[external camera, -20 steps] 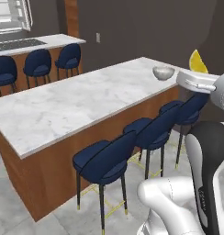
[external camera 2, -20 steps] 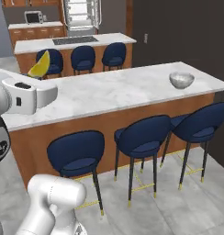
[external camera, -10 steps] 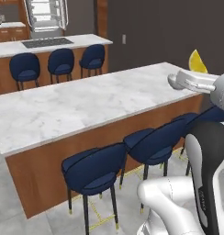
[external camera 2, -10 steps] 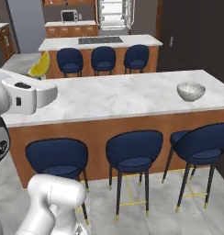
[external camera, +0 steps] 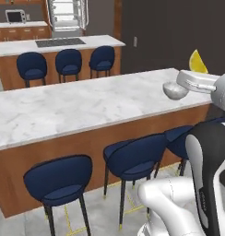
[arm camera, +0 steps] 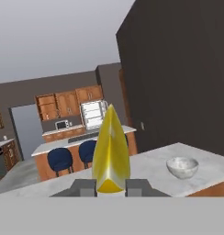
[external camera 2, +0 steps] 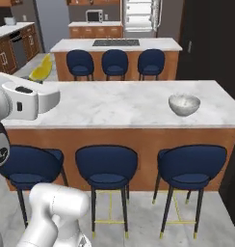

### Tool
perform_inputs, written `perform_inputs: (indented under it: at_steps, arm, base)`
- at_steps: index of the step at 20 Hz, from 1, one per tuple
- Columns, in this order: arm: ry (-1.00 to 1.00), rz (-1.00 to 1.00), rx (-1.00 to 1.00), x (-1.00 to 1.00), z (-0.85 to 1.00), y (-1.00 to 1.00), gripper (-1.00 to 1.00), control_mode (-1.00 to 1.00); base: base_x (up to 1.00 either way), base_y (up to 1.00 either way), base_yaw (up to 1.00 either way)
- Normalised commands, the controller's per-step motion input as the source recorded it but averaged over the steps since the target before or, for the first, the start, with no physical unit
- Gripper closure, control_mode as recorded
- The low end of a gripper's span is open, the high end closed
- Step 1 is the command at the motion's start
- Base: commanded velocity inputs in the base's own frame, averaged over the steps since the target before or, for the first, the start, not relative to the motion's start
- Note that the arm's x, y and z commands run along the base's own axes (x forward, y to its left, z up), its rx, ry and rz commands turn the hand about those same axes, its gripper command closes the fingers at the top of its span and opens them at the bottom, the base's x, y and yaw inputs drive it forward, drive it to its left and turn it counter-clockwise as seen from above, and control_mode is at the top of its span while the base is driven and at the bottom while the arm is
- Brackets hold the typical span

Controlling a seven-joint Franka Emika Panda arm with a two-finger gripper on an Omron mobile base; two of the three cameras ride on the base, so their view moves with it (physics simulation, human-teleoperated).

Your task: There is a bowl on the dining counter. Grab a lemon wedge from the fridge and place it in the bowl. Then get the liquor bottle and glass cup from the cabinet and place them next to the bowl.

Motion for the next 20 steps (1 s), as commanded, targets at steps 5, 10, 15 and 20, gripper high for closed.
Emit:
perform_inputs:
  at_steps: [5,10,15,20]
  arm:
    - [0.0,0.0,0.0,0.0,0.0,0.0,1.0,1.0]
    - [0.0,0.0,0.0,0.0,0.0,0.0,1.0,1.0]
    - [0.0,0.0,0.0,0.0,0.0,0.0,1.0,1.0]
    - [0.0,0.0,0.0,0.0,0.0,0.0,1.0,1.0]
  base:
    - [0.25,-1.0,0.26]
    - [0.43,-1.0,0.22]
    - [0.58,-0.98,0.21]
    - [0.66,-0.81,0.18]
